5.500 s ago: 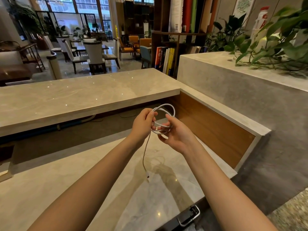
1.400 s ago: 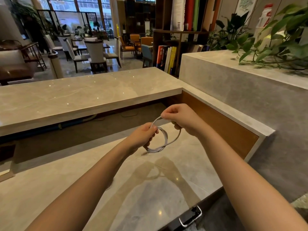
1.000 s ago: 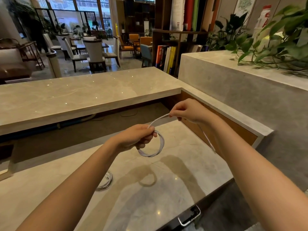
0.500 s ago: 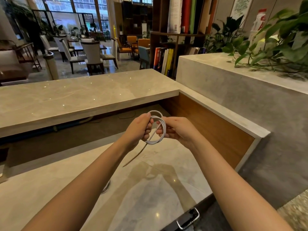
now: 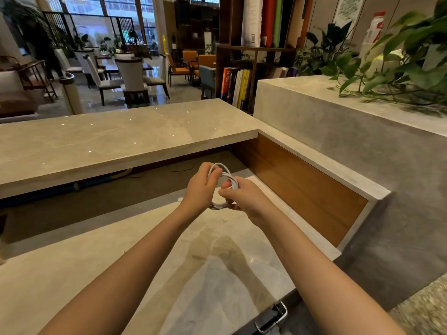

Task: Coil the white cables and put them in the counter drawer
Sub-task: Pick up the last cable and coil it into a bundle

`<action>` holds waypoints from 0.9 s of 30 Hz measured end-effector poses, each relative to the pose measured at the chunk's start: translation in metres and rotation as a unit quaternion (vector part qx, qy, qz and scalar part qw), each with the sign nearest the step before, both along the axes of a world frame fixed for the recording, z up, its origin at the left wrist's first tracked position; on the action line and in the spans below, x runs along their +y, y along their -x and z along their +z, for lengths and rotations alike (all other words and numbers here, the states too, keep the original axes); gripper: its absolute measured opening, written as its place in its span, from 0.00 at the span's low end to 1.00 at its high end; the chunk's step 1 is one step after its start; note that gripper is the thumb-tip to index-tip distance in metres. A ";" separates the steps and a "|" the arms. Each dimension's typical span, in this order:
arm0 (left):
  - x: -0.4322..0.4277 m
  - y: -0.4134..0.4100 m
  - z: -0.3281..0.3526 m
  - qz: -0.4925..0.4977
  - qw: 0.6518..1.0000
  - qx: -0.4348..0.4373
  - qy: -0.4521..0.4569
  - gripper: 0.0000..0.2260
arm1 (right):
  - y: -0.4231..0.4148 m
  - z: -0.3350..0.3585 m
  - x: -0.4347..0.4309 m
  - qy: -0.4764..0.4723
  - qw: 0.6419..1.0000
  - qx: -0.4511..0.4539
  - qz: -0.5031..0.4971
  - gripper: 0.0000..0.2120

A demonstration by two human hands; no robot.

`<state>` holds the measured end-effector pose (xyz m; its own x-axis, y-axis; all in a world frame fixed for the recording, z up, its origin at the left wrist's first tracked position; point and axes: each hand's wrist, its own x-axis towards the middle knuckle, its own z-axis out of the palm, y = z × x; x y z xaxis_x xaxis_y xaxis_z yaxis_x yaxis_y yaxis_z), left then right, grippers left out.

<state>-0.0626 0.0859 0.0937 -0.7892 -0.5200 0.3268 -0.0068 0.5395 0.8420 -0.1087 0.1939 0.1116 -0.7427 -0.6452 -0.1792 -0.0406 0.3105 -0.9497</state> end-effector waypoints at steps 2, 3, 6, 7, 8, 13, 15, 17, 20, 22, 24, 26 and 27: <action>-0.003 0.000 0.001 0.001 1.000 -0.002 -0.025 0.10 | 0.003 -0.009 -0.003 -0.070 0.987 0.139 -0.032 0.07; -0.004 -0.001 0.001 0.000 0.999 -0.002 -0.037 0.10 | 0.005 -0.012 -0.004 -0.098 0.973 0.202 -0.046 0.09; -0.007 -0.001 0.001 -0.001 0.999 -0.011 -0.034 0.11 | 0.007 -0.011 -0.005 -0.147 0.961 0.232 -0.019 0.10; -0.007 -0.001 0.001 0.004 1.000 -0.017 -0.018 0.12 | 0.007 -0.009 -0.006 -0.162 0.963 0.215 -0.005 0.11; -0.008 0.000 0.001 0.011 1.000 -0.022 0.004 0.12 | 0.007 -0.007 -0.008 -0.184 0.962 0.203 0.003 0.11; -0.021 -0.002 0.002 0.026 0.992 -0.067 0.102 0.12 | 0.016 0.010 -0.003 -0.252 0.941 0.223 0.046 0.12; -0.030 -0.005 0.002 0.009 0.994 -0.080 0.077 0.12 | 0.019 0.022 0.009 -0.206 0.952 0.211 0.082 0.13; -0.034 -0.007 0.005 -0.016 0.996 -0.083 0.027 0.11 | 0.022 0.033 0.023 -0.182 0.950 0.227 0.111 0.14; -0.037 -0.011 0.015 -0.078 0.986 -0.103 -0.102 0.12 | 0.032 0.043 0.037 -0.161 0.944 0.253 0.137 0.13; -0.042 -0.012 0.019 -0.143 0.966 -0.104 -0.192 0.13 | 0.037 0.043 0.044 -0.144 0.942 0.264 0.147 0.12; -0.043 -0.012 0.022 -0.167 0.948 -0.073 -0.262 0.13 | 0.038 0.035 0.047 -0.159 0.927 0.306 0.146 0.13; -0.039 -0.011 0.024 -0.162 0.925 -0.037 -0.342 0.13 | 0.036 0.019 0.045 -0.205 0.901 0.355 0.141 0.15; -0.035 -0.010 0.025 -0.160 0.912 -0.025 -0.377 0.13 | 0.035 0.010 0.042 -0.226 0.889 0.375 0.135 0.16</action>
